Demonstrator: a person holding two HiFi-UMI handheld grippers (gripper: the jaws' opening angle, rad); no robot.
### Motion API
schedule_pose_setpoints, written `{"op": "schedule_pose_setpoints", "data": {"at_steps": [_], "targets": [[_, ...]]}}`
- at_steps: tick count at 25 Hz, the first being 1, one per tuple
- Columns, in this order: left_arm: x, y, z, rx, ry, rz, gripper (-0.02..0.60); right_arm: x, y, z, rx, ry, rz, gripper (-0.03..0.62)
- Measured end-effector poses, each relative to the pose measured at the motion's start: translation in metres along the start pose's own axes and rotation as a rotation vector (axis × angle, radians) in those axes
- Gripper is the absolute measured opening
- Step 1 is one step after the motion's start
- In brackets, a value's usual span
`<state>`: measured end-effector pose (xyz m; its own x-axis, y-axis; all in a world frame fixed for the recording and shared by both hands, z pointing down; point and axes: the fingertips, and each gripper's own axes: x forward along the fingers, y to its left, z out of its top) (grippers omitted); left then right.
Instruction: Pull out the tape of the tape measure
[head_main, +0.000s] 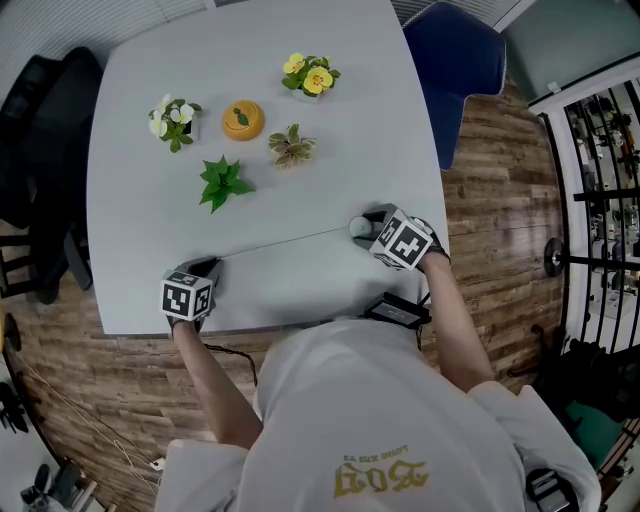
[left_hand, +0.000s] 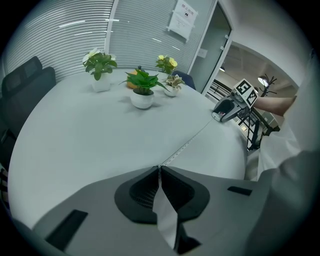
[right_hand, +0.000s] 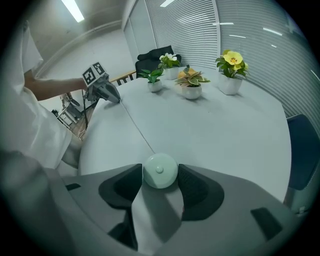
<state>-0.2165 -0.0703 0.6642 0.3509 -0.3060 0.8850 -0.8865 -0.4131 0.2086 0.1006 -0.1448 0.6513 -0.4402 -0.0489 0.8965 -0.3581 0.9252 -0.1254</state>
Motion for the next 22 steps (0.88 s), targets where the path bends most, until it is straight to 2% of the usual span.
{"op": "schedule_pose_setpoints", "data": {"at_steps": [5,7,9,13,15,17,22], "targets": [[-0.001,0.001,-0.002,-0.013,-0.005,0.009,0.021,-0.002,0.002,-0.002,0.021,0.0,0.001,0.252],[-0.003,0.003,-0.002,-0.023,-0.01,0.015,0.093,-0.006,0.001,0.001,0.037,-0.022,-0.01,0.253],[-0.005,0.004,-0.002,-0.027,-0.017,0.027,0.123,-0.014,-0.001,0.007,0.081,-0.072,-0.026,0.253],[-0.009,0.007,-0.001,-0.04,-0.052,0.057,0.176,-0.033,-0.009,0.032,0.221,-0.245,-0.061,0.253],[-0.018,0.009,0.006,-0.057,-0.111,0.086,0.181,-0.043,-0.009,0.042,0.269,-0.317,-0.074,0.253],[-0.028,0.008,0.024,-0.074,-0.203,0.104,0.181,-0.053,-0.007,0.051,0.305,-0.374,-0.083,0.248],[-0.053,-0.024,0.086,-0.075,-0.453,0.068,0.13,-0.075,-0.001,0.073,0.378,-0.494,-0.114,0.196]]}}
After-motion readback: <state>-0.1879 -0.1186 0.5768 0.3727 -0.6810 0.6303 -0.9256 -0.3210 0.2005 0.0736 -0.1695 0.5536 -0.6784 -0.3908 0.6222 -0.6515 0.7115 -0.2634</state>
